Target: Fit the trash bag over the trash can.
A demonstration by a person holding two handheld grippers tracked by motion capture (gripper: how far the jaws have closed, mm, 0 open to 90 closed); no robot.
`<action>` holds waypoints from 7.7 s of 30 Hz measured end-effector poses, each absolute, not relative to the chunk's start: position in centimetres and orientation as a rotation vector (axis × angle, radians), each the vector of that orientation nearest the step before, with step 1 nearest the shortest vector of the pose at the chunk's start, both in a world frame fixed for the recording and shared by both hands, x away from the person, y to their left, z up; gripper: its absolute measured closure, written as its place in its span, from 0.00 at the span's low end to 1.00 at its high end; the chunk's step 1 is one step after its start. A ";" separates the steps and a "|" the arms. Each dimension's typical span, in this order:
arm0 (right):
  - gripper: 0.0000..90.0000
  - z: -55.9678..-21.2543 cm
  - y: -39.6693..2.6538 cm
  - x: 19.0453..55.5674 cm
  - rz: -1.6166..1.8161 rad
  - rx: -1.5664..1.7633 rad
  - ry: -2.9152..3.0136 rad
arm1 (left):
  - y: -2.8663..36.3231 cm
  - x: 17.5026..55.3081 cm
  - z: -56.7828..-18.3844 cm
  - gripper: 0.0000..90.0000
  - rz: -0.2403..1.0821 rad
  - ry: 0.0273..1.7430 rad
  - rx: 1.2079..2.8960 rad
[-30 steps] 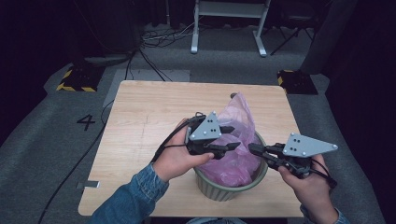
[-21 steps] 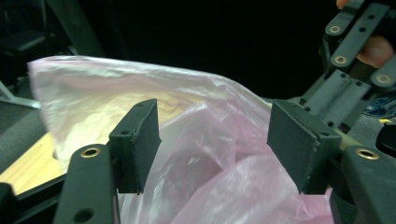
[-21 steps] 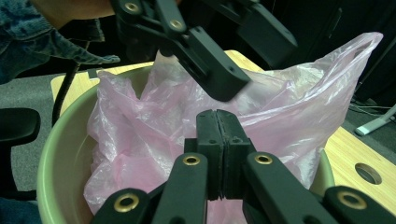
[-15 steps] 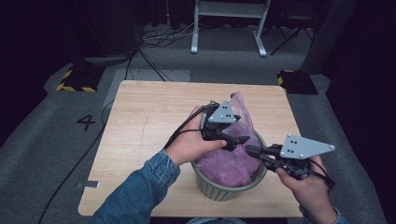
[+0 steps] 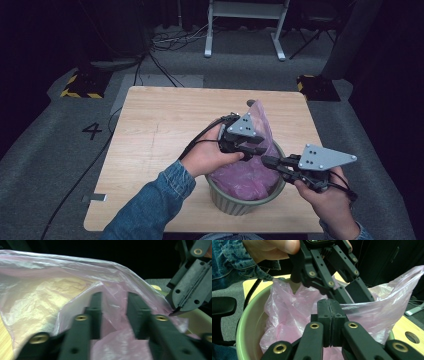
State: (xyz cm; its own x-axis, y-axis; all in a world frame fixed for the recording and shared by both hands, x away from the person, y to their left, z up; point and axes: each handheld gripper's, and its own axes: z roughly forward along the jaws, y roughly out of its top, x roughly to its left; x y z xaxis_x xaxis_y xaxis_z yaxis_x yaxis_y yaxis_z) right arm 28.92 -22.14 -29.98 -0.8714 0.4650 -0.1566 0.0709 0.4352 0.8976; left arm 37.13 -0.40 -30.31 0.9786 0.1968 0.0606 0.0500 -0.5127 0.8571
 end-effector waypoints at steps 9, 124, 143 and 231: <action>0.99 -30.0 -22.6 28.8 1.418 0.463 2.308 | 0.3 37.2 -29.8 1.00 0.226 0.213 2.084; 0.63 -30.5 -30.8 32.5 1.516 0.473 2.238 | 14.2 36.1 -32.9 0.40 0.368 0.297 1.812; 1.00 -32.2 -31.1 35.3 1.480 0.595 2.318 | 16.3 38.0 -34.1 1.00 0.282 0.419 1.698; 0.36 -33.2 -33.9 35.7 1.416 0.737 2.286 | 18.0 34.8 -34.5 0.38 0.485 0.568 1.699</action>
